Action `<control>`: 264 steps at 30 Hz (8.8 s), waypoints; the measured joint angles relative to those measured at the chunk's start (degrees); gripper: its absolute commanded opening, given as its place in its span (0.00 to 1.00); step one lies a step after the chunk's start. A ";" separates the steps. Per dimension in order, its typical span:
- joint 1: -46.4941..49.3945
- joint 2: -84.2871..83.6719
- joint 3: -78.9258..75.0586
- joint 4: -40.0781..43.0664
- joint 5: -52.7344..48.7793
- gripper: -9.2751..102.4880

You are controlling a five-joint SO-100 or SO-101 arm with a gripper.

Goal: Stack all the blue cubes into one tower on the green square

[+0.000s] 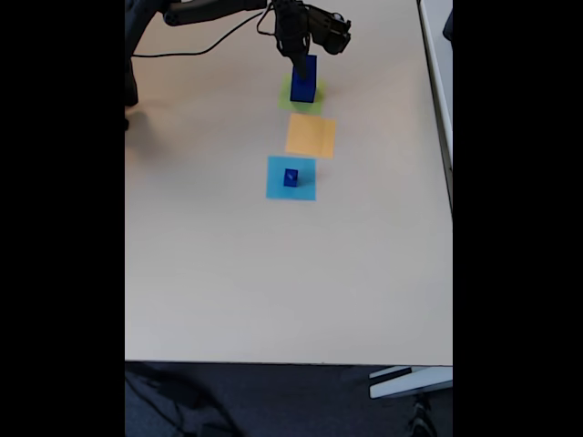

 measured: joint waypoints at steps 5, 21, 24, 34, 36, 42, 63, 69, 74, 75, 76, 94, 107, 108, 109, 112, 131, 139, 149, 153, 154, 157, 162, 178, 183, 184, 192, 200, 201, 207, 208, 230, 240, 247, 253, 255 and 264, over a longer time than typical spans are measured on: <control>0.00 0.00 0.00 0.00 -0.35 0.29; 0.00 0.00 0.00 0.00 -1.41 0.30; 0.00 0.00 0.00 0.00 -2.02 0.30; 0.44 0.00 -0.09 0.00 -4.04 0.30; 0.53 0.00 -0.09 0.00 -4.39 0.30; 0.62 0.00 -0.09 0.00 -4.57 0.30; 0.70 0.00 -3.52 -3.69 -8.17 0.46; 2.55 0.00 -3.52 -6.50 -11.87 0.47; 6.50 1.41 -3.52 -6.94 -18.28 0.46; 7.56 2.20 -3.52 -6.94 -19.51 0.46; 8.53 3.08 -3.52 -6.94 -20.65 0.45; 22.50 10.37 18.02 -16.79 -27.16 0.43; 27.60 10.55 28.21 -25.93 -30.85 0.41; 27.95 10.55 28.48 -26.02 -31.20 0.41; 28.30 10.55 28.48 -26.02 -31.64 0.41; 29.18 10.55 28.56 -26.02 -33.13 0.40; 31.64 10.55 31.46 -26.02 -36.39 0.38; 32.08 10.55 30.32 -26.19 -37.53 0.39; 31.99 10.46 25.49 -26.19 -33.22 0.42; 30.50 9.93 25.05 -26.19 -27.25 0.44; 30.06 9.84 25.05 -26.19 -25.49 0.44; 29.53 9.14 25.05 -26.19 -20.57 0.44; 29.79 8.79 25.05 -26.19 -16.52 0.42; 29.44 7.73 23.55 -25.84 -12.13 0.40; 30.23 7.73 23.91 -25.05 -10.02 0.40; 30.23 7.73 24.35 -24.79 -9.49 0.40; 31.03 7.73 24.43 -22.85 -9.32 0.39; 31.29 7.73 24.43 -22.32 -9.67 0.37; 31.38 7.73 24.43 -22.32 -9.67 0.37; 32.17 7.73 24.43 -21.62 -9.67 0.36; 32.17 7.73 24.43 -21.27 -9.58 0.36; 33.31 7.73 24.43 -20.30 -9.14 0.36; 33.75 6.24 24.17 -20.30 -9.49 0.34; 33.84 6.24 24.17 -20.30 -10.37 0.34; 34.45 5.71 22.50 -20.92 -11.87 0.32; 34.54 5.71 22.41 -21.27 -11.87 0.32; 34.28 5.71 22.32 -21.45 -11.87 0.31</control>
